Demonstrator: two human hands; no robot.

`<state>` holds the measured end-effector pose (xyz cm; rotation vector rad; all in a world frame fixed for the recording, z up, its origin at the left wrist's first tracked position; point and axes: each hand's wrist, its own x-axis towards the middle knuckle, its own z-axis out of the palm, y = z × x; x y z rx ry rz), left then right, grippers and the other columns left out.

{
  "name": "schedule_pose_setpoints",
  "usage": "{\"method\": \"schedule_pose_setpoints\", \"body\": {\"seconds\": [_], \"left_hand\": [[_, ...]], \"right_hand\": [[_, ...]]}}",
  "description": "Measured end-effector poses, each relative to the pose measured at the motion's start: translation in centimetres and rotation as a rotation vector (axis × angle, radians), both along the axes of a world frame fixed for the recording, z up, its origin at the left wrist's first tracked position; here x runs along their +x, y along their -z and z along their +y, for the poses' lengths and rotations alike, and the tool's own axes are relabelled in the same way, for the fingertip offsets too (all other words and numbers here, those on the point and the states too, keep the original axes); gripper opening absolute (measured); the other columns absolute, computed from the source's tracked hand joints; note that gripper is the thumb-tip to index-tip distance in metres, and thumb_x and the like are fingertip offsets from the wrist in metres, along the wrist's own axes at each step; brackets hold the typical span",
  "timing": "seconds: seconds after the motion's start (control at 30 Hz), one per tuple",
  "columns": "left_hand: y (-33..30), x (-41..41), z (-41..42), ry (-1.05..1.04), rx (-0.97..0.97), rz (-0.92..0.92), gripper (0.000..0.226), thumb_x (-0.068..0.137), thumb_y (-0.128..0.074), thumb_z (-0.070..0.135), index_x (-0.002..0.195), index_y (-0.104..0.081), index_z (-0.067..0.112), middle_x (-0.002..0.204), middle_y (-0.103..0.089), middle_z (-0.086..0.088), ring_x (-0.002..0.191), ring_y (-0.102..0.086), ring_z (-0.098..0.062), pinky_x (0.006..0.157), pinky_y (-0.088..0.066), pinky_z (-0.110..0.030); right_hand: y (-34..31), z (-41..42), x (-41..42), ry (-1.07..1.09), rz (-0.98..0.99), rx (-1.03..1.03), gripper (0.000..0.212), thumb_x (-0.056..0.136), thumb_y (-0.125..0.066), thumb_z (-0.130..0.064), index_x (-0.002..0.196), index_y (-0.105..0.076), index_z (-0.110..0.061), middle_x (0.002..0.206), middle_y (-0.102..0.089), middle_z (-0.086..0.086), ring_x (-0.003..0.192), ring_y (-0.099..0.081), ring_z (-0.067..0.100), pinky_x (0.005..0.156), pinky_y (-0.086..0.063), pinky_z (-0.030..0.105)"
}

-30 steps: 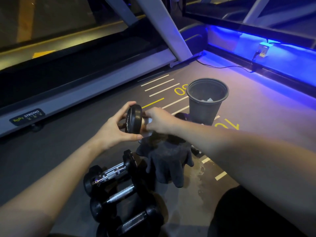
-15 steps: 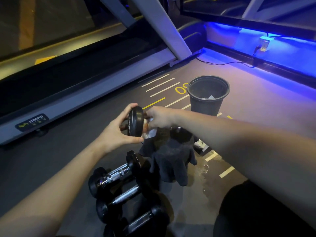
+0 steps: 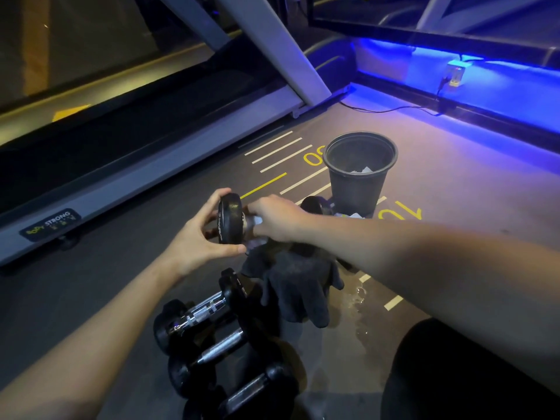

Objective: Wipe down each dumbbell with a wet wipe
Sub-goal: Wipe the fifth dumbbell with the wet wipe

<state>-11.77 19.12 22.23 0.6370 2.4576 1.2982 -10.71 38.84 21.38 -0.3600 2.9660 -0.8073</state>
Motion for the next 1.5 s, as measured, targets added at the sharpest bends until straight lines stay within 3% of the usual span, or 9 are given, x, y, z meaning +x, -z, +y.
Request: {"method": "schedule_pose_setpoints", "body": {"seconds": [0.23, 0.47, 0.63, 0.87, 0.97, 1.1, 1.2, 1.37, 1.5], "left_hand": [[-0.3, 0.1, 0.2, 0.045, 0.014, 0.008, 0.104, 0.063, -0.094, 0.008, 0.139, -0.040, 0.056, 0.132, -0.061, 0.006, 0.122, -0.060, -0.001, 0.109, -0.044, -0.030], [-0.3, 0.0, 0.3, 0.042, 0.013, 0.019, 0.105, 0.059, -0.096, 0.017, 0.142, -0.041, 0.051, 0.133, -0.060, -0.002, 0.119, -0.060, 0.000, 0.103, -0.043, -0.013], [-0.3, -0.1, 0.4, 0.044, 0.008, 0.036, 0.103, 0.065, -0.092, 0.006, 0.145, -0.040, 0.046, 0.134, -0.059, -0.001, 0.120, -0.057, 0.004, 0.101, -0.041, -0.008], [-0.9, 0.3, 0.6, 0.074, -0.027, 0.052, 0.104, 0.065, -0.092, 0.003, 0.141, -0.040, 0.050, 0.123, -0.062, 0.026, 0.120, -0.061, 0.001, 0.110, -0.046, -0.038], [-1.2, 0.3, 0.8, 0.085, -0.042, 0.047, 0.104, 0.065, -0.091, 0.002, 0.141, -0.040, 0.051, 0.119, -0.061, 0.034, 0.117, -0.060, 0.006, 0.110, -0.046, -0.039], [-1.1, 0.1, 0.8, 0.046, -0.013, 0.035, 0.103, 0.063, -0.092, 0.005, 0.137, -0.042, 0.056, 0.129, -0.057, 0.014, 0.119, -0.061, 0.000, 0.112, -0.045, -0.042], [-1.2, 0.0, 1.0, 0.060, -0.003, 0.032, 0.103, 0.063, -0.091, 0.004, 0.138, -0.042, 0.054, 0.130, -0.056, 0.016, 0.120, -0.060, 0.001, 0.112, -0.045, -0.042], [-1.2, -0.1, 1.2, 0.072, -0.011, 0.036, 0.103, 0.064, -0.090, 0.001, 0.143, -0.041, 0.046, 0.126, -0.058, 0.027, 0.123, -0.058, 0.000, 0.110, -0.046, -0.040], [-0.9, -0.1, 0.9, 0.077, -0.035, 0.043, 0.105, 0.061, -0.094, 0.007, 0.141, -0.041, 0.051, 0.120, -0.059, 0.033, 0.126, -0.058, -0.009, 0.110, -0.046, -0.041]], "right_hand": [[-0.9, 1.1, -0.6, -0.079, -0.118, -0.051, 0.019, 0.083, -0.073, -0.022, 0.077, -0.055, -0.018, 0.075, -0.057, 0.001, 0.063, -0.049, 0.015, 0.052, -0.031, 0.027], [1.4, -0.4, 1.8, 0.043, 0.209, 0.105, 0.016, 0.085, -0.062, -0.016, 0.101, -0.059, -0.013, 0.109, -0.065, 0.011, 0.106, -0.061, 0.033, 0.077, -0.040, 0.035], [1.5, -0.1, 0.9, 0.024, 0.158, 0.047, 0.018, 0.084, -0.064, -0.015, 0.100, -0.060, -0.008, 0.106, -0.065, 0.012, 0.103, -0.060, 0.033, 0.074, -0.038, 0.034], [-0.6, 1.5, -1.3, -0.088, -0.129, -0.038, 0.015, 0.084, -0.068, -0.019, 0.080, -0.056, -0.012, 0.079, -0.060, 0.009, 0.074, -0.055, 0.022, 0.060, -0.034, 0.029], [-0.7, 1.6, -1.1, -0.079, -0.107, -0.023, 0.017, 0.083, -0.069, -0.022, 0.078, -0.055, -0.015, 0.079, -0.060, 0.007, 0.074, -0.055, 0.023, 0.061, -0.034, 0.028], [0.6, 0.8, -0.1, 0.012, 0.103, 0.041, 0.010, 0.079, -0.068, -0.021, 0.085, -0.062, -0.015, 0.090, -0.068, 0.011, 0.089, -0.064, 0.029, 0.068, -0.047, 0.033], [0.9, 0.5, 0.1, 0.045, 0.205, 0.011, 0.020, 0.073, -0.075, -0.028, 0.078, -0.057, -0.020, 0.086, -0.069, 0.007, 0.086, -0.065, 0.027, 0.069, -0.051, 0.034], [0.6, 0.9, -0.6, 0.013, 0.110, -0.085, 0.020, 0.070, -0.076, -0.024, 0.070, -0.056, -0.020, 0.072, -0.062, 0.001, 0.072, -0.057, 0.021, 0.065, -0.047, 0.032], [0.2, 1.0, -1.7, -0.021, -0.060, -0.113, 0.015, 0.077, -0.073, -0.020, 0.085, -0.068, -0.007, 0.080, -0.069, 0.009, 0.077, -0.063, 0.024, 0.069, -0.049, 0.034]]}}
